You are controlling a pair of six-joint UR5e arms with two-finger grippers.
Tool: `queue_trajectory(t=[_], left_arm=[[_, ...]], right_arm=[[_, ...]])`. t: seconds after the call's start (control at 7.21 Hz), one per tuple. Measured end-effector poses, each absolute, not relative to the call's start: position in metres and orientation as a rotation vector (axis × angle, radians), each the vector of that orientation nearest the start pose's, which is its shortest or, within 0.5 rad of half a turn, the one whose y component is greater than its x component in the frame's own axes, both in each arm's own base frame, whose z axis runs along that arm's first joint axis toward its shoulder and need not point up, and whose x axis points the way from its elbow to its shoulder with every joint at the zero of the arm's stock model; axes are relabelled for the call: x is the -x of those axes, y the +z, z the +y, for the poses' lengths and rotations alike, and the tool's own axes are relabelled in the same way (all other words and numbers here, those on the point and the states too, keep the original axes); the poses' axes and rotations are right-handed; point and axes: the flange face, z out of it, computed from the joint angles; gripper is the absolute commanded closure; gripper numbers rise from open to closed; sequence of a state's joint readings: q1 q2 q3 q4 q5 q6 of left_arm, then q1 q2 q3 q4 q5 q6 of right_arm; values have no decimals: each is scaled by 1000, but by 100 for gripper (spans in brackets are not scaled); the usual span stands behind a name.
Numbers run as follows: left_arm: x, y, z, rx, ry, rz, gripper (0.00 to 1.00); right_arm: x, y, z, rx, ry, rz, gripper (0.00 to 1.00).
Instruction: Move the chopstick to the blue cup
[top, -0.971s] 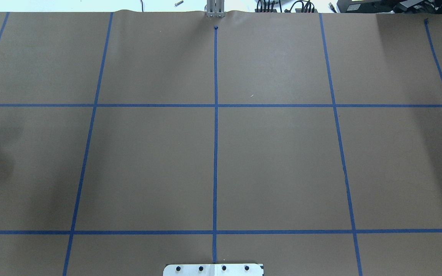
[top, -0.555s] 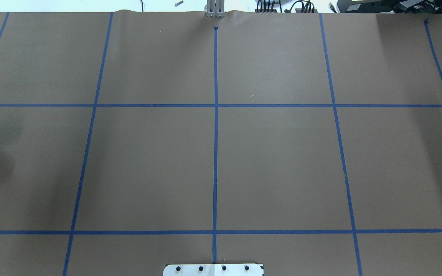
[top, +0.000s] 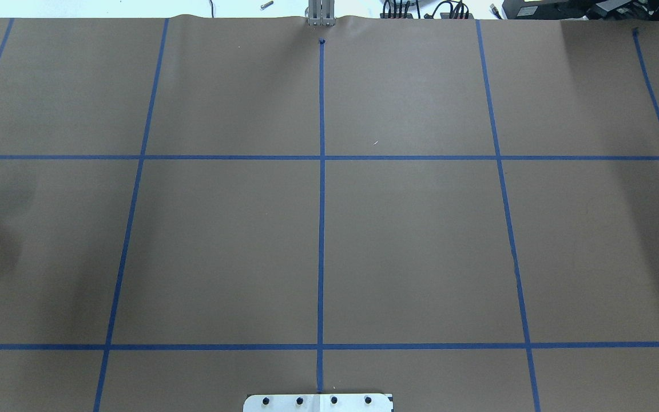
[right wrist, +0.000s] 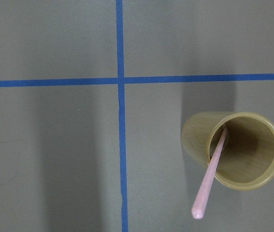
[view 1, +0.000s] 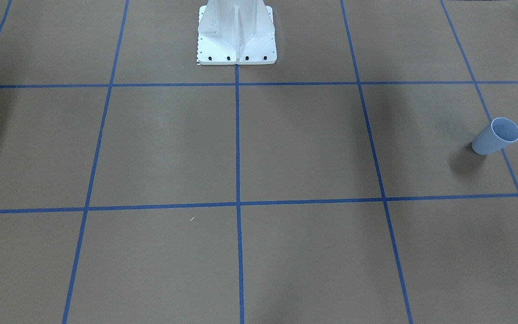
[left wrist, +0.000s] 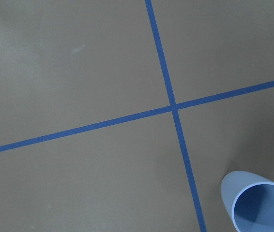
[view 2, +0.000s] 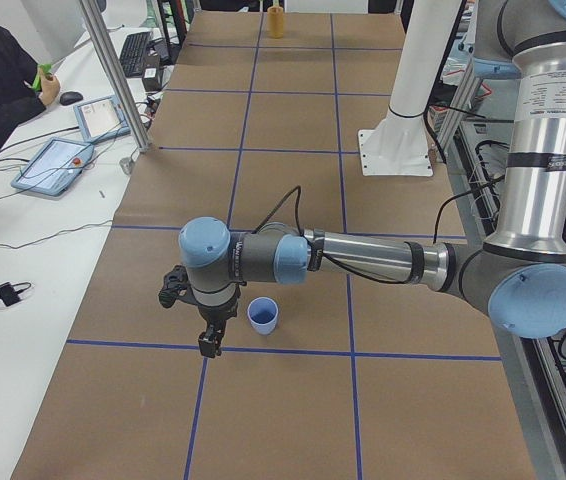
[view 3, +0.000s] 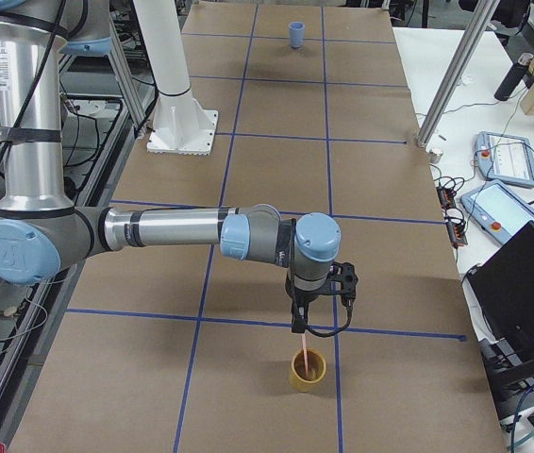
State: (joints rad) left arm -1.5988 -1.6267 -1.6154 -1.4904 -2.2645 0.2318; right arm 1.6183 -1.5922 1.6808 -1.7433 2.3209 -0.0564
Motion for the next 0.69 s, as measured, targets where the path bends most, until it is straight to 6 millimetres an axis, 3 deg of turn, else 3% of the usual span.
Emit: queue_trajectory(t=[0.28,0.55,0.69], left_arm=[[74,628,-515,-93,178,695,2],[33,632,-512,-83,140,725,2],[12,641,-501,-84,116,738,2]], right_arm=[[-88,634,-471,41,24,-753,0],[-88,634,-470,42,24,-753,0],[-88,633,-471,41,25,-753,0]])
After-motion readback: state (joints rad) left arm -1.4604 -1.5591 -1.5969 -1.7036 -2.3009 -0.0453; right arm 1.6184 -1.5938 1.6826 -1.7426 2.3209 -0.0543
